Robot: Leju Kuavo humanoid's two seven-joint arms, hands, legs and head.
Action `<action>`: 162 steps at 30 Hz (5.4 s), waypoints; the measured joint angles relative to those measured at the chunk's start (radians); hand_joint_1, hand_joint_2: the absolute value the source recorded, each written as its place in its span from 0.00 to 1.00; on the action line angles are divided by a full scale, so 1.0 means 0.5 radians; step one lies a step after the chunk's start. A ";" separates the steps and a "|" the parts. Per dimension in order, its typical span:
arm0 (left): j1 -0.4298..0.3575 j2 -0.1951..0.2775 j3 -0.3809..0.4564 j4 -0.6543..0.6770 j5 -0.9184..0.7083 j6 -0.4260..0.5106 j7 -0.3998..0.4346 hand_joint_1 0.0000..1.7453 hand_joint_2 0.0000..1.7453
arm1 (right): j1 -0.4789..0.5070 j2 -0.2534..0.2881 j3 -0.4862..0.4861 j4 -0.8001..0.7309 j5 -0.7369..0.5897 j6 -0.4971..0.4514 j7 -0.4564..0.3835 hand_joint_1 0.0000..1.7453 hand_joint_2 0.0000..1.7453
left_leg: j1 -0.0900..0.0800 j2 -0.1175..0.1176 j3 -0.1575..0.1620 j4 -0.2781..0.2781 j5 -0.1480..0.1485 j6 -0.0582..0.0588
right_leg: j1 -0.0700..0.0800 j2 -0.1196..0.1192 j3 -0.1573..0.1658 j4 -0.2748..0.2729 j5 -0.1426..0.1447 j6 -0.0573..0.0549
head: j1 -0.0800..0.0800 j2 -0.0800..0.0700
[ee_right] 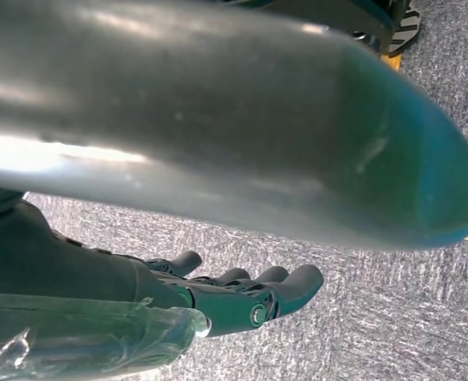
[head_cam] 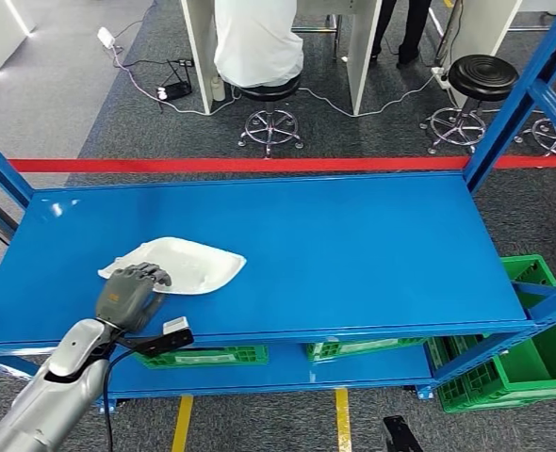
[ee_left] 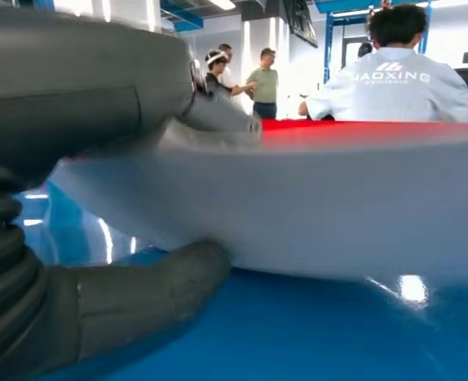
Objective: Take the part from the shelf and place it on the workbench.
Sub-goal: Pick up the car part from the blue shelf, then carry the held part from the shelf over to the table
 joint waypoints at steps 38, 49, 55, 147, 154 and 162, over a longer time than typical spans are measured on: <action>0.187 -0.007 0.077 -0.655 -0.224 0.280 0.357 1.00 1.00 | 0.058 0.000 0.026 0.000 -0.134 -0.050 -0.010 0.00 0.00 | 0.000 0.000 0.000 0.000 0.000 0.000 | 0.000 0.000 0.000 0.000 0.000 0.000 | 0.000 0.000; 0.210 -0.003 0.087 -0.725 -0.198 0.277 0.351 1.00 1.00 | 0.059 0.000 0.026 0.000 -0.138 -0.053 -0.012 0.00 0.00 | 0.000 0.000 0.000 0.000 0.000 0.000 | 0.000 0.000 0.000 0.000 0.000 0.000 | 0.000 0.000; 0.253 -0.028 0.090 -0.806 -0.170 0.277 0.348 1.00 1.00 | 0.061 0.000 0.026 0.000 -0.158 -0.066 -0.015 0.00 0.00 | -0.002 0.000 -0.001 0.002 -0.001 0.001 | -0.002 0.000 0.000 -0.001 0.000 0.001 | 0.000 0.000; 0.559 -0.452 0.509 -1.525 -0.165 0.151 0.320 1.00 1.00 | 0.086 0.022 -0.006 -0.001 -0.230 -0.079 -0.113 0.00 0.00 | -0.003 0.027 -0.181 -0.006 0.171 -0.006 | 0.018 -0.024 0.232 -0.118 -0.117 -0.017 | 0.004 0.000; 0.571 -0.466 0.532 -1.525 -0.184 0.126 0.320 1.00 1.00 | 0.092 0.027 -0.009 -0.001 -0.226 -0.083 -0.108 0.00 0.00 | 0.015 0.025 -0.262 0.529 -0.131 -0.064 | 0.007 -0.035 0.015 -0.104 0.057 -0.033 | -0.010 0.000; 0.589 -0.504 0.561 -1.526 -0.190 0.119 0.320 1.00 1.00 | 0.107 0.028 -0.011 -0.003 -0.220 -0.086 -0.103 0.00 0.00 | 0.014 0.023 0.107 -0.039 -0.072 0.028 | -0.002 -0.032 -0.135 -0.060 0.174 0.050 | -0.010 0.000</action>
